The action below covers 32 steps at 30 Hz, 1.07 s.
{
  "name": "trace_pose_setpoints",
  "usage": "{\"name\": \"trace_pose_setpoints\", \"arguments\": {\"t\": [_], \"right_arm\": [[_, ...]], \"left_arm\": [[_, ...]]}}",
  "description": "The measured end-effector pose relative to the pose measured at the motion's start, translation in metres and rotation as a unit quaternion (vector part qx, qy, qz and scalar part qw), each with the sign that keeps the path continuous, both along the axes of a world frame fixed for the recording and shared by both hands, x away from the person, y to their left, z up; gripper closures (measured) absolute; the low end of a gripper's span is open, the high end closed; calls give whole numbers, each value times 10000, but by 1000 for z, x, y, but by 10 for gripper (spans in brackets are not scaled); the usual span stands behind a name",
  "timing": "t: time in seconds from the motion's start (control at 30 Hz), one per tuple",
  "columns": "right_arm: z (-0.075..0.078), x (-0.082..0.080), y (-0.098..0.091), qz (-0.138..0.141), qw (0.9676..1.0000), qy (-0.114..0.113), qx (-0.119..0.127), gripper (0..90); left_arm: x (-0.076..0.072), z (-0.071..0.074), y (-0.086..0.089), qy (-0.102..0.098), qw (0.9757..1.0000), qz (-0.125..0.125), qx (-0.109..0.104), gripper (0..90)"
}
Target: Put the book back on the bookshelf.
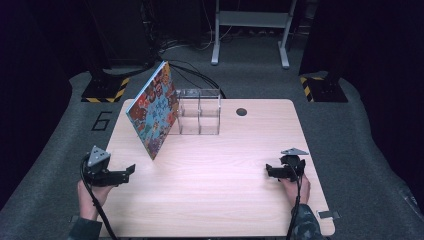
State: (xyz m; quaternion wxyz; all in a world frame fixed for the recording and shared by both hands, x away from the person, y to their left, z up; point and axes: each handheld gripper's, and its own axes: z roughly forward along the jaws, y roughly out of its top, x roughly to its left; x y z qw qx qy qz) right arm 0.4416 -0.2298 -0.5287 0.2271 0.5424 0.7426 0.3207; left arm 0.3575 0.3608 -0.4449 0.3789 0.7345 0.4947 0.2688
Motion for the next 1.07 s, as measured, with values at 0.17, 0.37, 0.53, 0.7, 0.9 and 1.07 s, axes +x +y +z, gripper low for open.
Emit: {"name": "trace_pose_setpoints", "arguments": {"t": [0.17, 0.37, 0.53, 0.7, 0.9, 1.07], "right_arm": [[0, 0, 1, -52, 10000, -11, 34, 21], [0, 0, 1, -50, 10000, -10, 33, 21], [0, 0, 1, -53, 10000, -11, 34, 21], [0, 1, 0, -1, 10000, -11, 9, 20], [0, 0, 1, -25, 10000, -5, 8, 18], [0, 1, 1, -30, 10000, -4, 19, 13]], "left_arm": [[-8, -33, -1, 292, 9993, 92, 213, 0], [-12, -67, 1, 697, 9973, 77, 196, 0], [-13, -85, 2, 888, 9959, 72, 178, 0], [-13, -88, 2, 745, 9969, 103, 219, 0], [-13, -88, 2, 735, 9970, 107, 201, 0], [-13, -88, 2, 732, 9970, 120, 207, 0]]}}
